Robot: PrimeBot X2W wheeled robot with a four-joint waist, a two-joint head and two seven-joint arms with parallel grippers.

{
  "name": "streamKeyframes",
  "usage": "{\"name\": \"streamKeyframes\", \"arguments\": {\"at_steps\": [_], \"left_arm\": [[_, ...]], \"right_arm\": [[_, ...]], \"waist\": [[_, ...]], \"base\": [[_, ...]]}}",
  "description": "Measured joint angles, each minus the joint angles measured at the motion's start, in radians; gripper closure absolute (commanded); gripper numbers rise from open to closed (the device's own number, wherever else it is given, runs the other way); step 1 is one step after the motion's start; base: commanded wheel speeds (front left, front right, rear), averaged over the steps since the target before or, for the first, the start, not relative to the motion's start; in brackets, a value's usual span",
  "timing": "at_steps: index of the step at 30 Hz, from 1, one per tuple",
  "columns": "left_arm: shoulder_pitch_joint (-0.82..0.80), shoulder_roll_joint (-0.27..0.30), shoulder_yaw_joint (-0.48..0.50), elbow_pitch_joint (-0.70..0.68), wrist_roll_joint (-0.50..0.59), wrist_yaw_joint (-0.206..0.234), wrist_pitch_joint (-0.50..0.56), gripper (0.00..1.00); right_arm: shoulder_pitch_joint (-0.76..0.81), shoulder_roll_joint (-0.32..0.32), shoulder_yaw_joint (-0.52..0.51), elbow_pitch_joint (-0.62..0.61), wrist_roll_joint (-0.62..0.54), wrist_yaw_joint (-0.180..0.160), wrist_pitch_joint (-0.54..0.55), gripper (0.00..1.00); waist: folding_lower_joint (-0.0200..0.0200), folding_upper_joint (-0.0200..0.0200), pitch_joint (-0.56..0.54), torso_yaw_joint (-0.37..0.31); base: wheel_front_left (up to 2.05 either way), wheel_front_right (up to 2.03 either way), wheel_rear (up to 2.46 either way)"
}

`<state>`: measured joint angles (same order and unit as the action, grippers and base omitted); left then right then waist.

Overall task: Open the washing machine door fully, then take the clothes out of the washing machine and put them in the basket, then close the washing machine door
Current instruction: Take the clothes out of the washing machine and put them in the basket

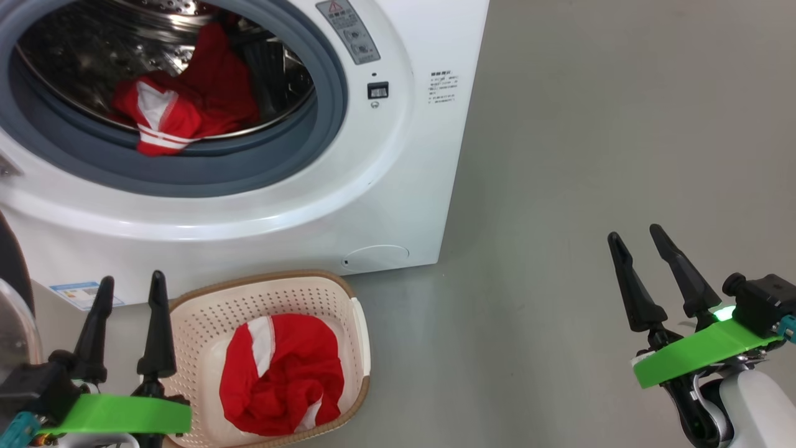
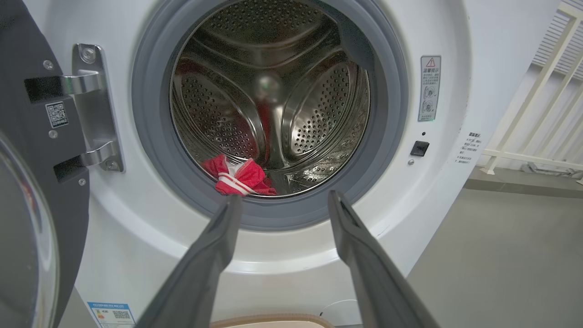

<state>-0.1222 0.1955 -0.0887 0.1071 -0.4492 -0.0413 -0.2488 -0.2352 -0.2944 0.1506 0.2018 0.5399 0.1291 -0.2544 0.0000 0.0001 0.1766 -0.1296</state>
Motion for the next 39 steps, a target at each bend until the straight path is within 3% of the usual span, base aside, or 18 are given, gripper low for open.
{"name": "streamKeyframes", "arguments": {"at_steps": [14,32,39], "left_arm": [[0.057,0.002,0.006,-0.138,0.001,0.041,0.038,0.0],[0.057,0.012,-0.003,-0.133,-0.001,0.05,0.046,0.0],[-0.007,0.024,-0.024,-0.061,-0.001,0.048,0.073,0.0]], "right_arm": [[0.013,-0.003,0.0,-0.003,0.0,0.0,0.0,0.0],[0.013,-0.009,0.001,-0.009,0.0,0.0,0.0,0.0],[0.013,-0.01,0.002,-0.015,0.0,0.0,0.0,0.0]], "waist": [[0.0,0.0,-0.025,0.018],[0.0,-0.0001,-0.019,0.017],[0.0,0.0,0.002,0.014]], "base": [[0.0,0.0,0.0],[0.0,0.0,0.0],[0.0,0.0,0.0]]}}
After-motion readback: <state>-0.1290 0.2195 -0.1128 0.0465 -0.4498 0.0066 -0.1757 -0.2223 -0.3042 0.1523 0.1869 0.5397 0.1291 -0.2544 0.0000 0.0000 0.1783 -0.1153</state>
